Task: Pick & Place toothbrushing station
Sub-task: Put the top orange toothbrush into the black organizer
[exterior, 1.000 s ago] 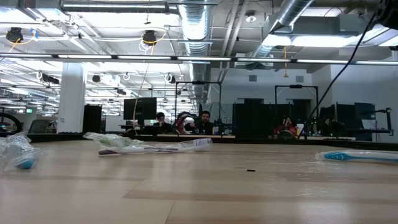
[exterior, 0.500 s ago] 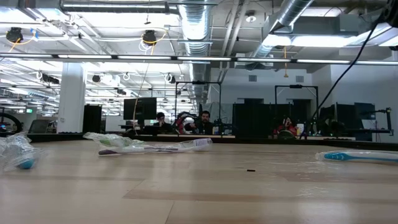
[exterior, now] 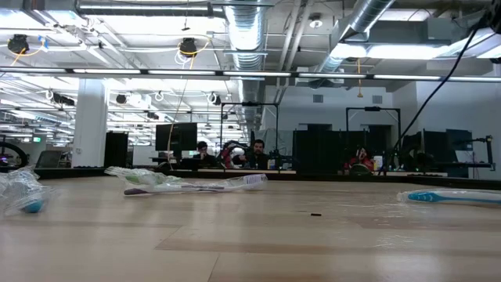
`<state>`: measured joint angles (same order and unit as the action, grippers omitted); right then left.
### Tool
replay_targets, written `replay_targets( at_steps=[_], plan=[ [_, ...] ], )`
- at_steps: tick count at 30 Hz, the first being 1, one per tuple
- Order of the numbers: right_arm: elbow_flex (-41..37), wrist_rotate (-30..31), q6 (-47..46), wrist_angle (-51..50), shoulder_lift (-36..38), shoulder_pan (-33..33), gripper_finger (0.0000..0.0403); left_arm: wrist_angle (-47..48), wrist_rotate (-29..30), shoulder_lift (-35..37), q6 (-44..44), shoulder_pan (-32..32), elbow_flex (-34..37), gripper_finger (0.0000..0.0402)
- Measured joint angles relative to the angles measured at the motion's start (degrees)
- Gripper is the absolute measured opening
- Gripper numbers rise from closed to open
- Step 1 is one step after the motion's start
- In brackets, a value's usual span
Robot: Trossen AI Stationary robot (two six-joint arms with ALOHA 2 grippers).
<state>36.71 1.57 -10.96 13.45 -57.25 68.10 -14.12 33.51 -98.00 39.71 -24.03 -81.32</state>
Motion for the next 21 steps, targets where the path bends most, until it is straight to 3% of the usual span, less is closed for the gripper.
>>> replay_targets(
  at_steps=[11,21],
  plan=[
    [-1.78,1.92,1.95,-0.35,0.81,-2.15,0.0004,-0.01,-0.03,0.00,1.49,0.00,0.00,0.0295],
    [-1.78,10.38,0.42,-3.82,0.81,2.32,0.0004,0.01,-0.06,-0.02,1.78,0.00,0.00,0.0295]
  ],
)
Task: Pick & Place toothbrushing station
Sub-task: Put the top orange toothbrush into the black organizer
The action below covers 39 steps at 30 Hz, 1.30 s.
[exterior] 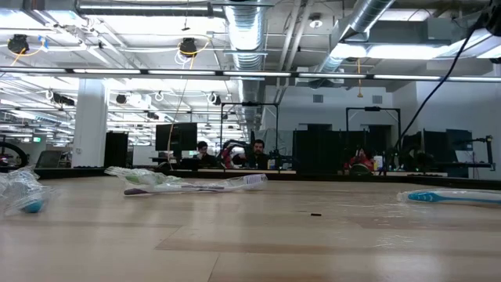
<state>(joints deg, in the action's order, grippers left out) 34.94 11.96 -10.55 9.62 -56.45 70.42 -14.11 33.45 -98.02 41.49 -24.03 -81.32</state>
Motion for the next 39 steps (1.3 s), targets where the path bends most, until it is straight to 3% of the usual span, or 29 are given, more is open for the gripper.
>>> replay_targets(
  at_steps=[14,32,39],
  plan=[
    [0.00,13.22,-0.96,-0.66,0.00,7.21,0.0004,0.00,0.00,0.00,-0.02,0.11,0.00,0.0295],
    [0.00,16.93,-4.74,-1.88,-0.13,8.08,0.0005,0.02,0.74,0.00,-0.04,0.11,0.00,0.0295],
    [0.00,21.81,-6.50,-2.13,-1.77,11.28,0.0005,0.04,0.82,0.00,-0.04,0.11,0.00,0.0295]
  ],
)
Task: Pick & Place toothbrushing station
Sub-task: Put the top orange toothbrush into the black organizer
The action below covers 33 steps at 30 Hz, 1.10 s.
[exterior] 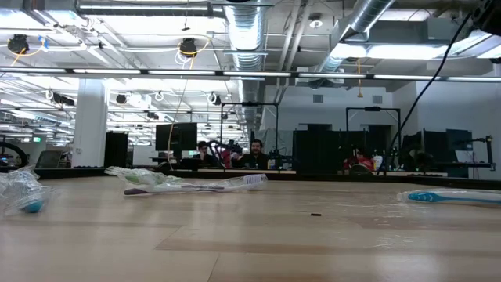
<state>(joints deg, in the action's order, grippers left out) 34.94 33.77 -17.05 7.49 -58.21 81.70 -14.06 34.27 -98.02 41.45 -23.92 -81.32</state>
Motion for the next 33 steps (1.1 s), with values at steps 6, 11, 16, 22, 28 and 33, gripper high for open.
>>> replay_targets(
  at_steps=[6,11,16,22,28,33],
  plan=[
    [0.02,1.27,-2.72,0.38,-2.57,0.91,0.0005,0.17,0.05,0.00,-0.24,0.26,0.00,0.0295],
    [0.04,1.12,-2.70,0.44,-3.69,0.29,0.0005,0.19,0.05,0.00,-0.24,0.54,0.00,0.0295],
    [-2.21,0.97,-2.72,3.18,-3.72,0.32,0.0005,0.19,0.07,0.00,-0.24,0.59,0.00,0.0295],
    [-8.87,2.06,-2.84,16.34,-3.72,0.46,0.0004,0.20,0.05,0.00,-0.17,0.59,0.00,0.0295],
    [-8.87,3.53,-0.53,16.34,-3.17,0.86,0.0004,0.20,0.05,0.00,-0.04,0.59,0.00,0.0295],
    [-8.81,3.58,-1.54,14.63,-3.19,1.58,0.0004,0.20,0.05,0.00,-0.02,0.59,0.00,0.0295]
  ],
)
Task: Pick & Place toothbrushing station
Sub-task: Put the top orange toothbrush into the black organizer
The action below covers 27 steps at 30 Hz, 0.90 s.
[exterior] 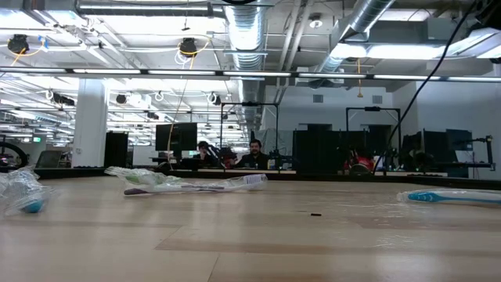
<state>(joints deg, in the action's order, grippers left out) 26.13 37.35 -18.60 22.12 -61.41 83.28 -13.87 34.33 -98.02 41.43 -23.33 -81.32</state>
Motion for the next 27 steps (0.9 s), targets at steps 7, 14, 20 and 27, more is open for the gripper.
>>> replay_targets(
  at_steps=[7,14,20,27],
  plan=[
    [0.05,0.41,-1.10,-1.65,0.02,0.57,0.0004,0.08,0.00,0.00,0.00,0.00,0.00,0.0295],
    [0.13,0.00,-1.78,-3.16,-0.01,0.60,0.0005,0.22,0.00,0.00,0.00,0.00,0.00,0.0293],
    [0.11,-1.82,-3.14,-3.64,-0.02,0.60,0.0006,0.22,0.00,0.00,0.00,0.00,0.00,0.0269],
    [0.05,-2.15,-3.14,-3.57,-0.04,0.60,0.0009,0.24,-0.02,0.00,-0.39,0.00,0.00,0.0235]
  ],
)
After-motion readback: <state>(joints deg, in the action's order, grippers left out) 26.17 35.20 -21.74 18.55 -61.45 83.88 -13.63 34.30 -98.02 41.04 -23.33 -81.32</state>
